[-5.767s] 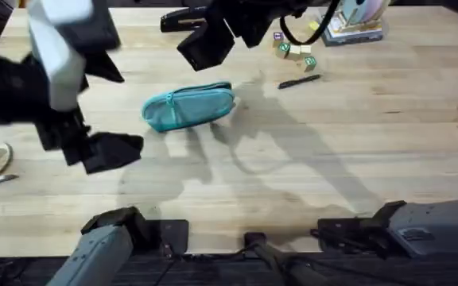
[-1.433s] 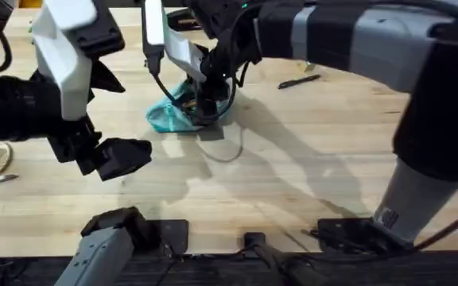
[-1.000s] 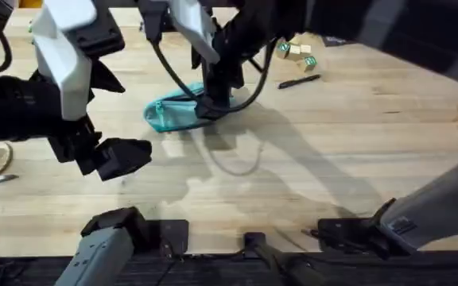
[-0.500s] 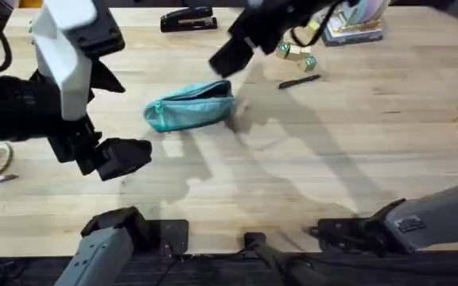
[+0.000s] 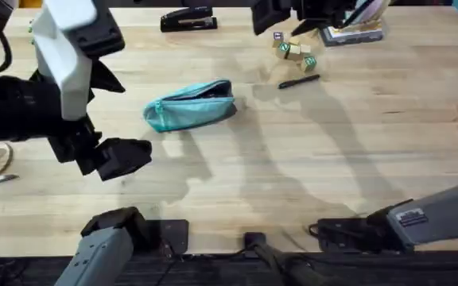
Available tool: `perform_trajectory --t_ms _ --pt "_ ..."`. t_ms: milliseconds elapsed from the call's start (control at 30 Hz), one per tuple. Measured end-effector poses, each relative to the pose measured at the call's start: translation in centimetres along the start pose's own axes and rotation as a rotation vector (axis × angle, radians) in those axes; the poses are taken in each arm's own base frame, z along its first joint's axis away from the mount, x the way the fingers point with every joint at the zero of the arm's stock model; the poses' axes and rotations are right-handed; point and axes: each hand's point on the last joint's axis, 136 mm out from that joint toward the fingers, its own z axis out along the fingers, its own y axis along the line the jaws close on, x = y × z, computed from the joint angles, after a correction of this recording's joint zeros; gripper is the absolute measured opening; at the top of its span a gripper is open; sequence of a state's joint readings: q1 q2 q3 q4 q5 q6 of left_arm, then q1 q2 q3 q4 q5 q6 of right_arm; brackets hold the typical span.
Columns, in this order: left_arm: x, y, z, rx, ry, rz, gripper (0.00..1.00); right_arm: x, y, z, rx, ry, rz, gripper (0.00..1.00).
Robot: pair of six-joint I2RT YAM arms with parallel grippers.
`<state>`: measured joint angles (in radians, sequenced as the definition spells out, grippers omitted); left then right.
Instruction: Unzip the bag, pick up the pens from the table one at a time and place them inside, then zip the bag closed.
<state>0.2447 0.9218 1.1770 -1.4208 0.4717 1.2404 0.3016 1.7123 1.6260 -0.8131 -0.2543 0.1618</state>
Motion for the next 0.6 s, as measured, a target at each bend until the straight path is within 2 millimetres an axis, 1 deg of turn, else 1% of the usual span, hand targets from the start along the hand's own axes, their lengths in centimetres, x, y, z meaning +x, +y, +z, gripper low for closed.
perform_trajectory --t_ms 200,333,467,600 --pt "0.0 0.0 0.0 0.0 0.0 0.0 0.994 -0.6 -4.2 -0.5 0.24 -0.063 0.215 0.997" --pt "0.0 0.0 0.0 0.0 0.0 0.001 0.994 -0.5 -6.7 -1.3 0.382 -0.115 0.386 0.997" --pt "0.0 0.0 0.0 0.0 0.0 0.0 0.994 -0.7 -7.8 -1.9 0.444 -0.178 0.536 0.998" --pt "0.0 0.0 0.0 0.0 0.0 0.0 0.994 -0.7 -7.9 -2.0 0.439 -0.215 0.681 0.998"
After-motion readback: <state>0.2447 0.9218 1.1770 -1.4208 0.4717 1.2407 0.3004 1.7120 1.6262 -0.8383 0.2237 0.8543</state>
